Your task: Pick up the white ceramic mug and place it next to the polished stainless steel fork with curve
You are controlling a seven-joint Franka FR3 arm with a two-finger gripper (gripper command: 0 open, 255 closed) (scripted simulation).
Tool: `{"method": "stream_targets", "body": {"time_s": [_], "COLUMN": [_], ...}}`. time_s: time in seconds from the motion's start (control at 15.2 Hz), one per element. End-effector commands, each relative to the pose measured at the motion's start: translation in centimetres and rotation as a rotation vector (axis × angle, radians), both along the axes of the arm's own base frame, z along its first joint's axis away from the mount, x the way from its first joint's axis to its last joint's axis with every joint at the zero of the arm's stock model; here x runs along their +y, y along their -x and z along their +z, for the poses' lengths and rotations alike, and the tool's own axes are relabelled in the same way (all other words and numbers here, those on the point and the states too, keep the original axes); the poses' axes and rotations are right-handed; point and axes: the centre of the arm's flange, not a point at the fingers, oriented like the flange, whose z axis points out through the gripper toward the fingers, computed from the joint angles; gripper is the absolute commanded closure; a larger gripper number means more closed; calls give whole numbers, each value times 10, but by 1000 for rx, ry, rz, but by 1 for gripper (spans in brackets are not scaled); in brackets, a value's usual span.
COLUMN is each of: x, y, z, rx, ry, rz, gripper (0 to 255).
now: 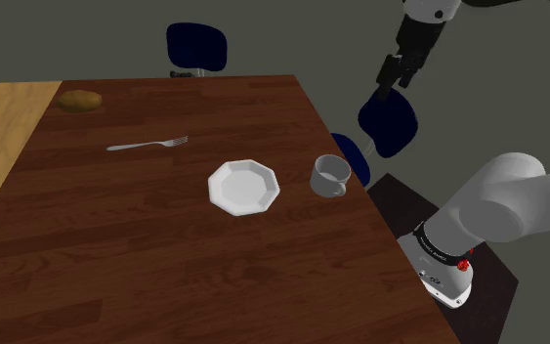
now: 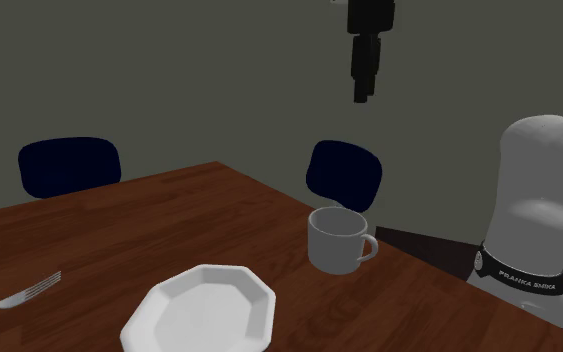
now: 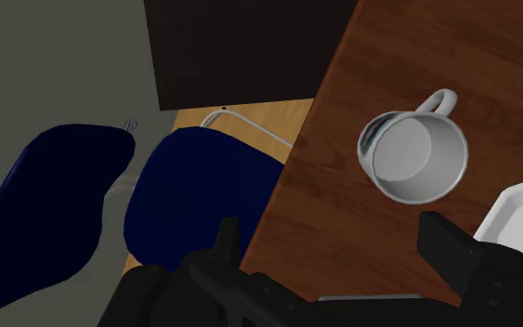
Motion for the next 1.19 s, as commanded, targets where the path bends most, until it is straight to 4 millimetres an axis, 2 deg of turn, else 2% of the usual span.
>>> {"method": "stream_targets", "body": {"time_s": [0.0,0.99,1.12], "x": [0,53,55], "y": [0,-1,-2], "z": [0,-184,-195], "rx": [0,-38,-39], "ry": [0,-119,-122], "rz": [0,-54,-56], "gripper": [0,0,0]}}
